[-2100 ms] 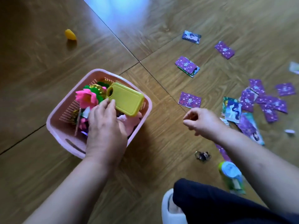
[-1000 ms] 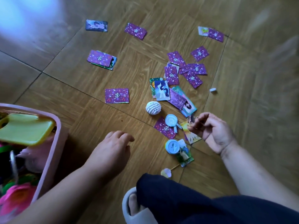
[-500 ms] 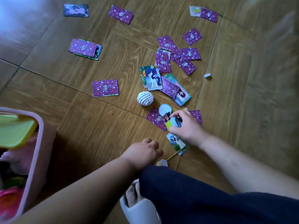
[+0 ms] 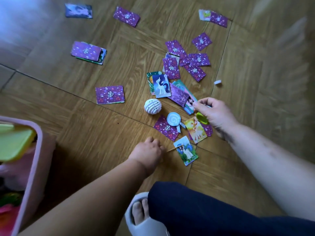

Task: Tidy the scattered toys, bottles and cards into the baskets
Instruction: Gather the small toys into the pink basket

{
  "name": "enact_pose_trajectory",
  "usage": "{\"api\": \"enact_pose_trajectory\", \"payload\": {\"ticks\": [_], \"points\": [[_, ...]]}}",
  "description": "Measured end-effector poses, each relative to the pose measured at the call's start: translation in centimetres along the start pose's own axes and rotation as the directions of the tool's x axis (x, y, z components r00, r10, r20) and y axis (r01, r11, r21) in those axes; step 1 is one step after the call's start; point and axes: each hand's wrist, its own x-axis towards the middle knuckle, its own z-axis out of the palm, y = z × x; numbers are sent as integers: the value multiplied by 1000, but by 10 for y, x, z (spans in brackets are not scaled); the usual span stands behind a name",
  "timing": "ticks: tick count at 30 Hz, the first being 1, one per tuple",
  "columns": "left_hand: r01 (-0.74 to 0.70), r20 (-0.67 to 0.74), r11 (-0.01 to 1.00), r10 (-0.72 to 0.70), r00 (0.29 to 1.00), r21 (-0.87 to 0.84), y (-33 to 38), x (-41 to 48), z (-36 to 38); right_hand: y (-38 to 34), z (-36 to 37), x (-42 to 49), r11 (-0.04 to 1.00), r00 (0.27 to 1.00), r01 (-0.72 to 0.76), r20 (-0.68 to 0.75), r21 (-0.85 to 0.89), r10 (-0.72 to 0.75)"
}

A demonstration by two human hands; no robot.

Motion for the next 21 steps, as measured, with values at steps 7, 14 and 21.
{"api": "enact_pose_trajectory", "payload": {"ticks": [7, 14, 21], "points": [[108, -64, 967, -126, 990, -231, -35, -26, -14, -20, 56, 17, 730, 972, 226, 102, -645, -212], [227, -333, 886, -374, 865, -405, -65, -70, -39, -30, 121, 35, 447, 915, 404, 354, -798, -195], [317, -624, 765, -642, 446, -561, -94, -122, -61, -78, 175, -5, 610, 784, 621, 360, -493, -506]]}}
